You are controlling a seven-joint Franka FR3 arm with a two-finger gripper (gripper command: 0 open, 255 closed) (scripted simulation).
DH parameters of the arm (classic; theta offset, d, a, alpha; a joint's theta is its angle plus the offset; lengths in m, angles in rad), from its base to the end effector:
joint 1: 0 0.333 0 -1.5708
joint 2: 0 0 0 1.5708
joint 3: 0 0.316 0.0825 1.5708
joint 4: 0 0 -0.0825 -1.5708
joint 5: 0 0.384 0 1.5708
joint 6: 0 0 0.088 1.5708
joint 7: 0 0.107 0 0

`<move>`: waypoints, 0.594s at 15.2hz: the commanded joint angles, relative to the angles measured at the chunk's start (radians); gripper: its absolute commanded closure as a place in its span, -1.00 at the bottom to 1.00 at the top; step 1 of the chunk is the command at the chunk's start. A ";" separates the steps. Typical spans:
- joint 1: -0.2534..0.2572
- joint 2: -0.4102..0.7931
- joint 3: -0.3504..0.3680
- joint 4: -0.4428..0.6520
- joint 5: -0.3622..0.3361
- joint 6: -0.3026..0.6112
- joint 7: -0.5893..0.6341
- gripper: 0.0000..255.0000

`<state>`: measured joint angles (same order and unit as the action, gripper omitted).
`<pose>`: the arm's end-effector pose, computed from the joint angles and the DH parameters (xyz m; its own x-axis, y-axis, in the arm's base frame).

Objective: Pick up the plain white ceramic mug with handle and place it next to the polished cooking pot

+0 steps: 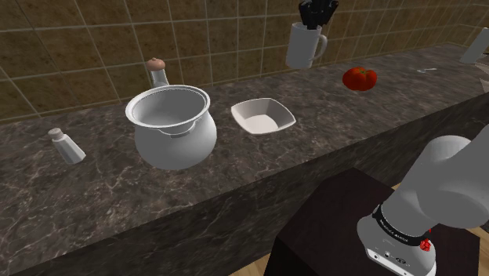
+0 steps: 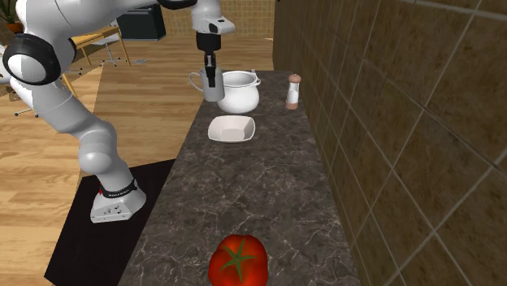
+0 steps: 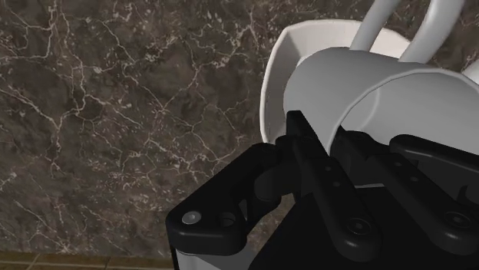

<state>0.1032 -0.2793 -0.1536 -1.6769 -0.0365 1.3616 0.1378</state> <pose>0.4401 -0.0394 0.6950 0.9815 -0.1871 -0.0397 -0.1873 -0.9823 -0.0008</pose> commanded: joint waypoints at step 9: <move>0.080 -0.086 0.173 -0.089 0.059 0.003 0.258 1.00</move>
<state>0.1759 -0.3648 0.0027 -1.7661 0.0150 1.3650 0.3692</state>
